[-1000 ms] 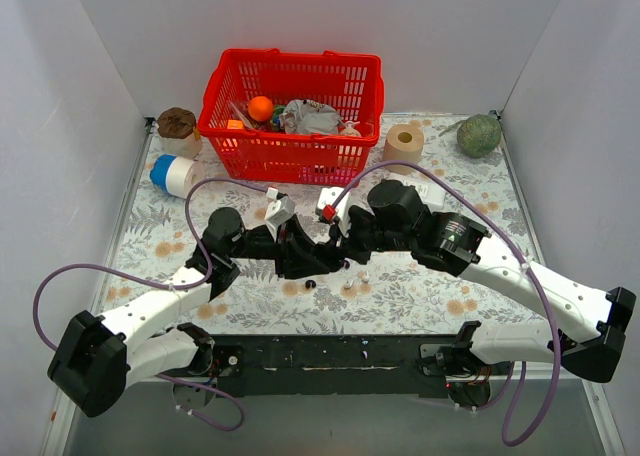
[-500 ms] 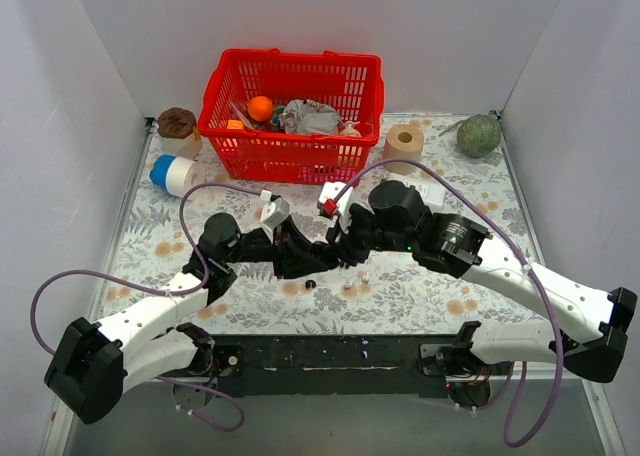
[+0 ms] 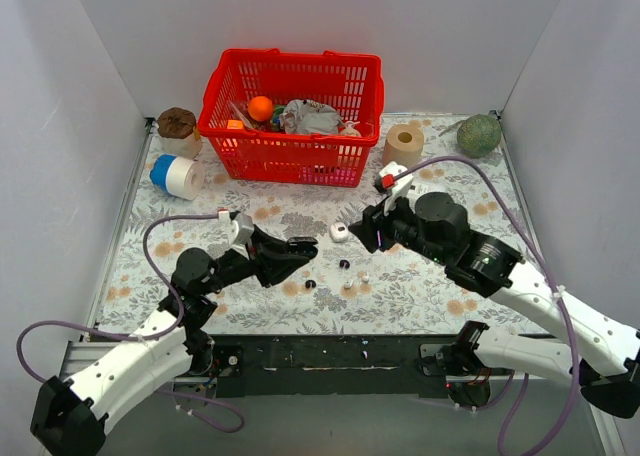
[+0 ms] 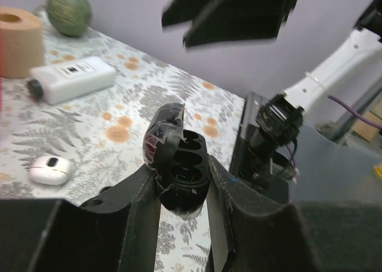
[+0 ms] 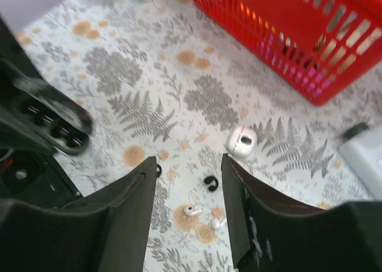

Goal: Insert the wireless bluetooth earbuds into the charging case
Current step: Pick up the earbud from the center of the board.

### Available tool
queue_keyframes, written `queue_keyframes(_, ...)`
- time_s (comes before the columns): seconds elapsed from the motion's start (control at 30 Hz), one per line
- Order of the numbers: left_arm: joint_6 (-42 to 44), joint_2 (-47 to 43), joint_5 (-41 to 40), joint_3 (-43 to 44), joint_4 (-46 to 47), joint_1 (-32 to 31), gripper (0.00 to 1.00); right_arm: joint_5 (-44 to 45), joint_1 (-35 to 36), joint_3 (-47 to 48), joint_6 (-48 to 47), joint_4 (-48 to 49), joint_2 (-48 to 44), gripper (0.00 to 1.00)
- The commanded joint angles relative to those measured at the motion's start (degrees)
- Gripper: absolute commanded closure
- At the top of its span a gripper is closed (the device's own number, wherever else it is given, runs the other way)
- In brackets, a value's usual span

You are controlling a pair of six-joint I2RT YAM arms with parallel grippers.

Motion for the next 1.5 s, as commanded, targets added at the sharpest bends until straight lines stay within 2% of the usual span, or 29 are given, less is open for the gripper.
queue_keyframes(0.0,1.29,-6.61,-12.89,0.21,-6.60,-0.05,1.00,6.13,-0.06,-7.09,3.04,1.35,2.94,0.48)
queue_keyframes(0.23,-1.26,-11.45,-16.87,0.57,-13.48,-0.13,1.00,4.46,-0.14,-7.98,0.32,-0.68,14.89,0.68)
queue_keyframes(0.33,-2.22,-12.68,-17.57,-0.05,-13.57,-0.13,1.00,1.92,-0.14,-8.42,-1.44,1.07,18.76,0.72)
queue_keyframes(0.43,-2.58,-13.21,-18.11,0.04,-13.83,-0.13,1.00,1.47,-0.14,-8.68,-2.94,1.78,22.72,0.71)
queue_keyframes(0.63,-2.67,-14.26,-19.60,0.65,-14.53,-0.13,1.00,-0.90,-0.14,-9.65,-4.70,4.77,28.17,0.59)
queue_keyframes(0.83,-2.49,-16.11,-20.66,0.56,-15.50,-0.13,1.00,-1.78,-0.06,-8.95,-6.10,6.88,32.48,0.61)
queue_keyframes(1.03,-2.49,-16.64,-21.09,0.57,-16.55,-0.13,1.00,1.73,-0.93,-8.42,-4.80,9.16,34.06,0.65)
queue_keyframes(1.13,-2.58,-16.99,-21.27,0.57,-16.99,-0.13,1.00,-0.45,-1.20,-8.51,-4.53,10.04,33.45,0.66)
queue_keyframes(1.27,-2.58,-17.95,-22.84,0.65,-17.87,-0.13,1.00,-9.22,0.82,-9.74,-4.44,12.51,31.16,0.62)
queue_keyframes(1.47,-3.02,-20.59,-26.71,0.48,-19.45,-0.13,1.00,-10.66,5.04,-9.04,-2.42,13.64,33.71,0.60)
